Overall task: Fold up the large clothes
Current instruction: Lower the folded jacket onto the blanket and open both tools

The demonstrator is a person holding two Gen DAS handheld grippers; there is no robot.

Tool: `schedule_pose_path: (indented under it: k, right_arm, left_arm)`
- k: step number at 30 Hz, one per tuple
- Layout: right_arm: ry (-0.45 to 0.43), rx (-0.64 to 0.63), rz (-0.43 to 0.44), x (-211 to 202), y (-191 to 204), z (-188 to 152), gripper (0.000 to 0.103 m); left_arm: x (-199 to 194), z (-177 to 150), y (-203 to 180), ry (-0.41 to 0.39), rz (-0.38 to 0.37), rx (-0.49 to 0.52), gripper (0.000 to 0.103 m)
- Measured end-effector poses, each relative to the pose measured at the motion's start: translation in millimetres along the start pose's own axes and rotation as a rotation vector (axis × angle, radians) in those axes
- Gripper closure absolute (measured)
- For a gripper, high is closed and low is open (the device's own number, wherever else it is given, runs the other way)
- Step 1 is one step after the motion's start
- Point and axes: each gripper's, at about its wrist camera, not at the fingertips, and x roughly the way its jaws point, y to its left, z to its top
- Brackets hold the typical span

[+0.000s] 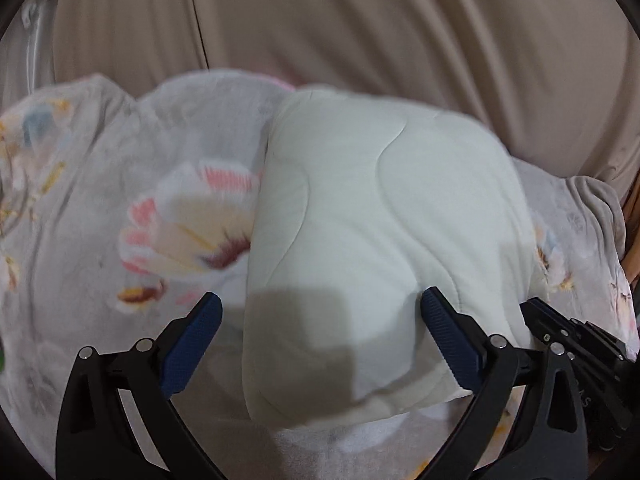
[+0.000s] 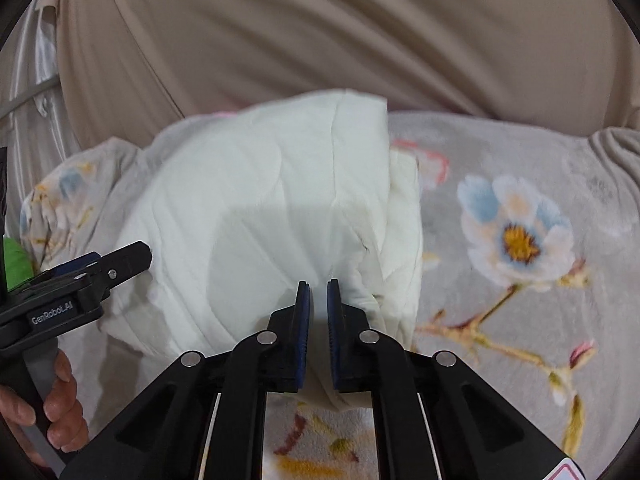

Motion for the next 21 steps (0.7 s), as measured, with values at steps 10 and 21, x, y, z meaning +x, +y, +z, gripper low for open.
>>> schedule_pose_path:
  k: [10, 21]
  right_arm:
    - [0.007, -0.035, 0.004, 22, -3, -22, 0.099]
    - [-0.027, -0.04, -0.023, 13, 3, -27, 0.097]
  left_arm:
    - [12, -12, 0, 0.001, 0.006, 0.024, 0.005]
    - [-6, -26, -12, -0.04, 0.079, 0.084, 0.005]
